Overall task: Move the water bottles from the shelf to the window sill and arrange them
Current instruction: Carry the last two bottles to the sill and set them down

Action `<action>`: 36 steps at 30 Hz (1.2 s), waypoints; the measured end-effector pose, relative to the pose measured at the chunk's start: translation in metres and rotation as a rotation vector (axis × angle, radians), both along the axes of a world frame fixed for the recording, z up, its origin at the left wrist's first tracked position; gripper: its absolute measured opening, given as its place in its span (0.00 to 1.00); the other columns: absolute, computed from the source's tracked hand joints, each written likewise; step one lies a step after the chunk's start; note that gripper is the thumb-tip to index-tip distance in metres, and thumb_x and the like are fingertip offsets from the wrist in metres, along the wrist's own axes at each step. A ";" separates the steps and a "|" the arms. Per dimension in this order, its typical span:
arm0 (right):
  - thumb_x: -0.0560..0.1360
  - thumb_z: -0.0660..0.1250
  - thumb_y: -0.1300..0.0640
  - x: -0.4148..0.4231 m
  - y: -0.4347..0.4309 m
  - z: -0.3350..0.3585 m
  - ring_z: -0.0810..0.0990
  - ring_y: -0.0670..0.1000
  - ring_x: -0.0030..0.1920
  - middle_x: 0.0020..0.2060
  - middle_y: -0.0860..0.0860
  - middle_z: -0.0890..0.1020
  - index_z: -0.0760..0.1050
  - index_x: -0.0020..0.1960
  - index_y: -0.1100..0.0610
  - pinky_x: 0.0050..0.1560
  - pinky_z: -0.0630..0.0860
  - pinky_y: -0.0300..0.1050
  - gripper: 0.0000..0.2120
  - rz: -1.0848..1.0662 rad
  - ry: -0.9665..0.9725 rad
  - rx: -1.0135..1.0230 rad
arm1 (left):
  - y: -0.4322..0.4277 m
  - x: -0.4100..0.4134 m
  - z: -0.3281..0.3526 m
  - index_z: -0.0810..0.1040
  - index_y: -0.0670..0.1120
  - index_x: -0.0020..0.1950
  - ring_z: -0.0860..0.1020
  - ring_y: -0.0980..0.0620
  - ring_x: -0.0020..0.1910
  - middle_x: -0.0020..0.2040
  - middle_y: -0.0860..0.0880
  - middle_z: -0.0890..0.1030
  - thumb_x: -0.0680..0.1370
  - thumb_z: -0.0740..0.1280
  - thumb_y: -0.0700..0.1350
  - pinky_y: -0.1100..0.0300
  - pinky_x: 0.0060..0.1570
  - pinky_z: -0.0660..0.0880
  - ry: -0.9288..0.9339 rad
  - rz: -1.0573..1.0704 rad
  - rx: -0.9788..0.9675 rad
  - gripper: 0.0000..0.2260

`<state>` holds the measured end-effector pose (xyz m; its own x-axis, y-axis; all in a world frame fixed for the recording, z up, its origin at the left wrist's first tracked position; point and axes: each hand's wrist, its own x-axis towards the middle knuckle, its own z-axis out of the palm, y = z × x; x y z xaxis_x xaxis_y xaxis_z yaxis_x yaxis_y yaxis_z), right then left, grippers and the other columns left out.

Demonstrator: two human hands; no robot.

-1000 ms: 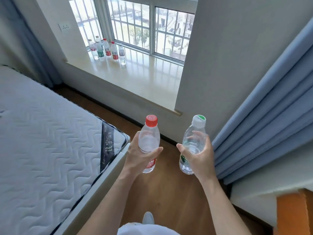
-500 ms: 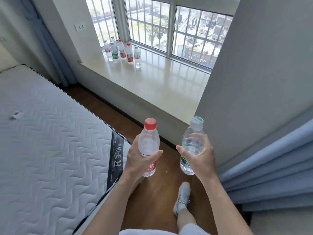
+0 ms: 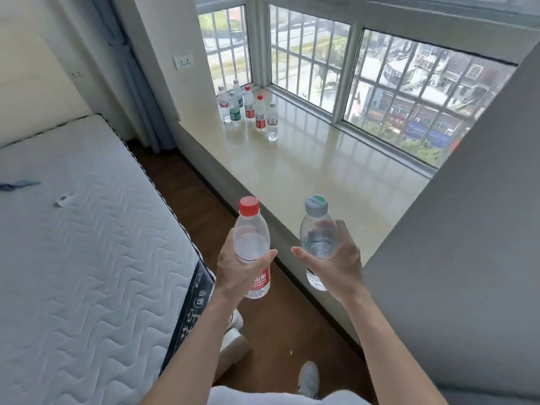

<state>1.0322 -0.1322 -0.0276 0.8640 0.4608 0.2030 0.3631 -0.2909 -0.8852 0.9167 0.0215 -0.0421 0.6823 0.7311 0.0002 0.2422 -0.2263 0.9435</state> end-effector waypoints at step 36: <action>0.61 0.81 0.43 0.219 0.449 -0.002 0.83 0.45 0.47 0.47 0.44 0.83 0.73 0.55 0.48 0.48 0.80 0.44 0.28 0.357 0.142 -0.036 | 0.394 0.166 0.022 0.69 0.62 0.56 0.75 0.64 0.52 0.51 0.66 0.73 0.64 0.76 0.55 0.79 0.42 0.67 -0.033 0.445 -0.002 0.24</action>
<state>1.2514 0.3171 -0.0296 0.6659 0.7426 0.0712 0.3222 -0.2003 -0.9252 1.0826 0.4151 -0.0198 0.3008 0.9535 0.0154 0.2852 -0.1053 0.9527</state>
